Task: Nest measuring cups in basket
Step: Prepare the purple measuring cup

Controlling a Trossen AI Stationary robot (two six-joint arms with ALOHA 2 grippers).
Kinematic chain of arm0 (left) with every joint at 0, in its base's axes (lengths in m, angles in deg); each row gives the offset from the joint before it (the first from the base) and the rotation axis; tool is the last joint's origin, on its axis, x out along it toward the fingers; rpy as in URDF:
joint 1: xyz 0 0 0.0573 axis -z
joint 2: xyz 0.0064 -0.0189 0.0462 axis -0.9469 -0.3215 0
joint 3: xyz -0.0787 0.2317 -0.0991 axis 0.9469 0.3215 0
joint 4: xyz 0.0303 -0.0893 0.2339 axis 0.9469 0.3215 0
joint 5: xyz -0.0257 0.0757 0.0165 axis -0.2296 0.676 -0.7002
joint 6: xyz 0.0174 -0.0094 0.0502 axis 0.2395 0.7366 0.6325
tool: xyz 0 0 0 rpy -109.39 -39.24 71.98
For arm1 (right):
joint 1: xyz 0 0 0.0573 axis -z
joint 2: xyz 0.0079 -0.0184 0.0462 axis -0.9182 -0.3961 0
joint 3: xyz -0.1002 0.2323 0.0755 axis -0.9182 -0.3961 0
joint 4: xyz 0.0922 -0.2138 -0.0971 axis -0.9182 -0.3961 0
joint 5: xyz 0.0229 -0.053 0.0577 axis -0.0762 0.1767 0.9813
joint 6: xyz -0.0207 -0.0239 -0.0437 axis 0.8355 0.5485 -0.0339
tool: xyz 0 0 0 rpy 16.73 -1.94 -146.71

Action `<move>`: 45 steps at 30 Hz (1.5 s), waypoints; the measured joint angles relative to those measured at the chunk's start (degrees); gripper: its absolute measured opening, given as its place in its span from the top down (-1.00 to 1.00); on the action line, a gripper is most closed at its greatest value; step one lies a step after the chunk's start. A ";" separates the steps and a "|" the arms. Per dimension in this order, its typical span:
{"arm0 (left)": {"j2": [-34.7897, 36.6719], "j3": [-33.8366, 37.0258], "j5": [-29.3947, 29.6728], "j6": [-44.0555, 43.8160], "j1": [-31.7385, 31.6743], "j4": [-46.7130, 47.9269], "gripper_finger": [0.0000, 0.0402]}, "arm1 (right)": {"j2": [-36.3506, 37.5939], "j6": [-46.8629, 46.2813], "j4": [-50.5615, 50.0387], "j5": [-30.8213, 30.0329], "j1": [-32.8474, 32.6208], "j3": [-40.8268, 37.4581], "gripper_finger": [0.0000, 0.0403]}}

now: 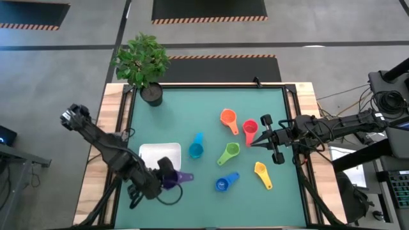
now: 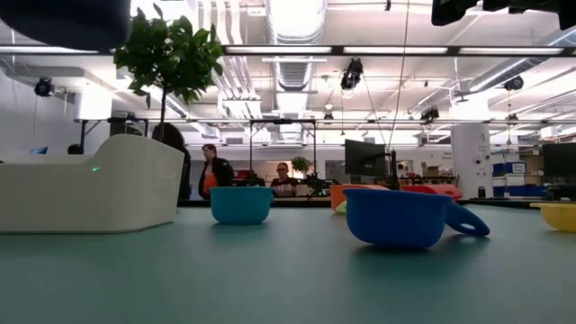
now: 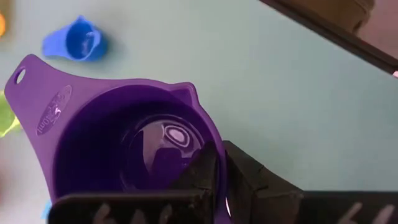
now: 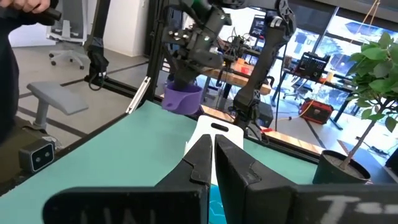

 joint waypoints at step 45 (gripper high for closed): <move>-20.05 3.06 -0.95 0.12 -5.79 -24.62 1.00 | 0.00 3.57 1.76 0.02 0.00 0.76 0.96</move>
